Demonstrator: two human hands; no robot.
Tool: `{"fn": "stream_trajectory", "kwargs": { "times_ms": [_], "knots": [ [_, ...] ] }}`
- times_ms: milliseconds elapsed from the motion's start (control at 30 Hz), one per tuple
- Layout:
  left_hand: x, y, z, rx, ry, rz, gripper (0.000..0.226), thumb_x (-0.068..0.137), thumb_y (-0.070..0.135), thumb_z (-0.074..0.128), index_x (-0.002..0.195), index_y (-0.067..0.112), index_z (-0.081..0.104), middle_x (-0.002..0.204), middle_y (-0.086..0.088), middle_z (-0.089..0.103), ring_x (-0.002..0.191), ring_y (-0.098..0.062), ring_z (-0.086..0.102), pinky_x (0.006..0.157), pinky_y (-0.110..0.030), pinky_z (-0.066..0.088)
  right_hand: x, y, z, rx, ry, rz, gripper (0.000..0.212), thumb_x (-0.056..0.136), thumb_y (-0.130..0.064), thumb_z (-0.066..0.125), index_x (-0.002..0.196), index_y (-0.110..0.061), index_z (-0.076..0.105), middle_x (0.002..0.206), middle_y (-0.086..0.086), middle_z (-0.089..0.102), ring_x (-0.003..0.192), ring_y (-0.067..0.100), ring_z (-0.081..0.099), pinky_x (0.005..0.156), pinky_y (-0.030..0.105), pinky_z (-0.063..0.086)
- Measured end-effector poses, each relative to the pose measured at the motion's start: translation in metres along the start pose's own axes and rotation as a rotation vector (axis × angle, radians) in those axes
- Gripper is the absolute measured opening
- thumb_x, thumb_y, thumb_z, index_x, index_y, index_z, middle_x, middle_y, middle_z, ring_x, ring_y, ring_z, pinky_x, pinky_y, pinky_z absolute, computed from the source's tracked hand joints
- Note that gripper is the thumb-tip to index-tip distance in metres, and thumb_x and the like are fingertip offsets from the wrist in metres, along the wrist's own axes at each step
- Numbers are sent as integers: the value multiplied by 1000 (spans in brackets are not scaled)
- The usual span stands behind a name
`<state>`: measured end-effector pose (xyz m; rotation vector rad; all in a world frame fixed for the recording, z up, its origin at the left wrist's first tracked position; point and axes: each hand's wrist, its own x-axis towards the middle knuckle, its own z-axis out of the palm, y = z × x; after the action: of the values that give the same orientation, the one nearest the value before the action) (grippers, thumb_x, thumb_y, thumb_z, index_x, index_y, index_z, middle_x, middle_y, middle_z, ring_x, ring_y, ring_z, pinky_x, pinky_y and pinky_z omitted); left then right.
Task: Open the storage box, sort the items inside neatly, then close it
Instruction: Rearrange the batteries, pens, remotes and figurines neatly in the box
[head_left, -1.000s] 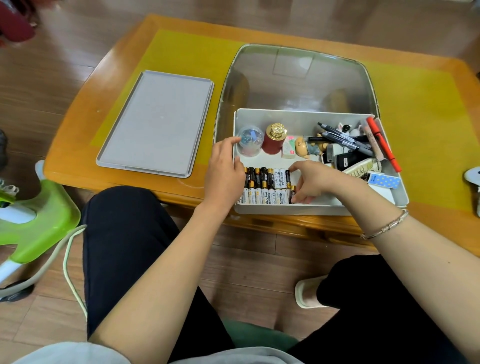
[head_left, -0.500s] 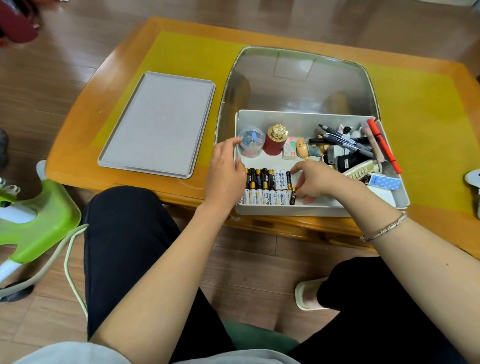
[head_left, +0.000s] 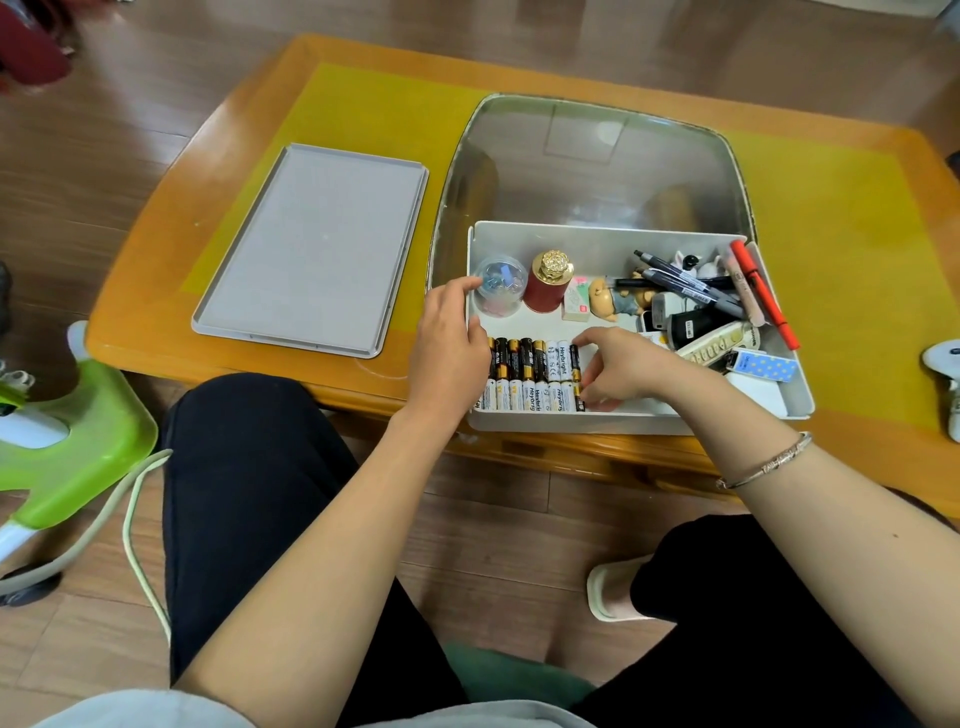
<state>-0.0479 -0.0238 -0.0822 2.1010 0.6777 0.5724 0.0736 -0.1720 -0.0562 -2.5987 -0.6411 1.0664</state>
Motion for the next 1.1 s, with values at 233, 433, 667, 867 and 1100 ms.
{"fn": "stream_trajectory", "kwargs": {
  "times_ms": [233, 433, 667, 867, 1100],
  "knots": [
    [0, -1, 0, 8, -1, -4, 40, 95, 3, 49, 132, 19, 46, 136, -2, 44, 120, -13, 48, 74, -3, 38, -4, 1, -1, 41, -10, -15, 70, 76, 7, 69, 137, -8, 41, 91, 10, 68, 75, 23, 67, 68, 38, 60],
    [1, -1, 1, 10, 1, -4, 41, 95, 2, 49, 132, 19, 46, 136, -2, 45, 119, -13, 48, 76, -4, 38, -4, 4, -1, -11, 17, -42, 70, 76, 4, 70, 137, -10, 41, 81, 1, 66, 58, 9, 61, 43, 17, 46],
    [2, 1, 1, 48, 21, 29, 42, 93, 0, 50, 131, 17, 46, 133, -1, 50, 118, -12, 49, 78, -6, 36, 1, 5, 2, -82, 59, -91, 71, 78, -2, 67, 141, -15, 36, 110, 7, 56, 61, 14, 61, 53, 24, 54],
    [11, 5, 0, 79, 19, 23, 42, 92, 0, 53, 129, 17, 47, 131, 0, 52, 114, -12, 52, 72, -6, 36, 9, -2, 3, -172, 110, -131, 64, 81, -9, 63, 140, -12, 39, 126, 14, 50, 81, 22, 59, 67, 29, 51],
    [26, 6, -2, 105, -19, 42, 41, 94, 2, 50, 132, 18, 45, 134, 0, 51, 117, -13, 51, 82, -16, 40, 2, 3, 1, -162, 73, -82, 60, 88, -17, 57, 143, -10, 34, 134, 13, 50, 118, 29, 51, 90, 30, 42]
  ]
}}
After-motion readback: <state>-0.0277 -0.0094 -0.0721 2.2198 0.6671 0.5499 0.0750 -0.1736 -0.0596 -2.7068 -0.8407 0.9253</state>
